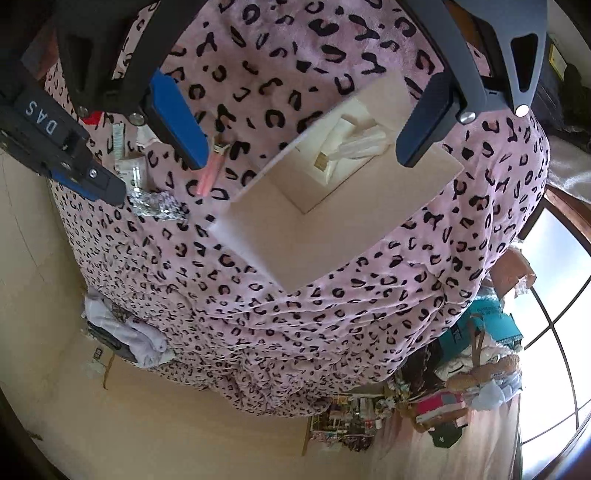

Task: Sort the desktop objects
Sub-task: 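Open the left tool to drop the cotton pads into the box, then move both tools back over the remaining items on the bed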

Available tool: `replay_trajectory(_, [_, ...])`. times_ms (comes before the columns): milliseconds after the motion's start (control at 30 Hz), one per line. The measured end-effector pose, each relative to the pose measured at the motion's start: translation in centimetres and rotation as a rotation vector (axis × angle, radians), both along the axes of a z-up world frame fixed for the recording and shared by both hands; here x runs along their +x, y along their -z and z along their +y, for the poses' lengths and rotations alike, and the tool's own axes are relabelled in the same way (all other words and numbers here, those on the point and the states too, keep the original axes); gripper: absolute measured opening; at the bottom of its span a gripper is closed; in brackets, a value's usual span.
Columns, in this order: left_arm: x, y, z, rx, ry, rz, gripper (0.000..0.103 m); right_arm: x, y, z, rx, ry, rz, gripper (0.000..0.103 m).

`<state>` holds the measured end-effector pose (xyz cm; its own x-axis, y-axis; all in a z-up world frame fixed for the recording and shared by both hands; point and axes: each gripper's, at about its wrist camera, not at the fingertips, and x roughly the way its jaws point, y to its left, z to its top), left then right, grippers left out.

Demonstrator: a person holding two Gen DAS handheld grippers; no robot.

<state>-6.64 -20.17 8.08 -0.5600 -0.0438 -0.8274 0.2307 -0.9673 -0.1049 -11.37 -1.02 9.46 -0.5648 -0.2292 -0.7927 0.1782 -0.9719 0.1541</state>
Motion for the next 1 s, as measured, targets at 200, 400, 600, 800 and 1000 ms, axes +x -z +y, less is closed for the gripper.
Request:
replay_trajectory(200, [1.5, -1.4, 4.8, -0.009, 0.066, 0.026, 0.103, 3.2, -0.7, 6.2, -0.007, 0.095, 0.024, 0.037])
replay_trajectory(400, [2.7, -0.9, 10.4, -0.007, 0.139, 0.034, 0.103, 6.9, 1.0, 13.0, 0.010, 0.199, 0.004, 0.037])
replay_trajectory(600, [3.6, 2.0, 15.6, -0.002, 0.214, 0.001, 0.103, 10.4, 4.7, 18.7, -0.013, 0.285, -0.050, 0.037])
replay_trajectory(800, [5.2, 7.0, 19.0, 0.001, 0.267, -0.053, 0.103, 14.0, 9.2, 22.9, -0.077, 0.364, -0.059, 0.037])
replay_trajectory(1000, [5.8, 11.6, 21.6, 0.028, 0.302, -0.086, 0.103, 16.3, 13.5, 25.6, -0.111, 0.447, -0.083, 0.037])
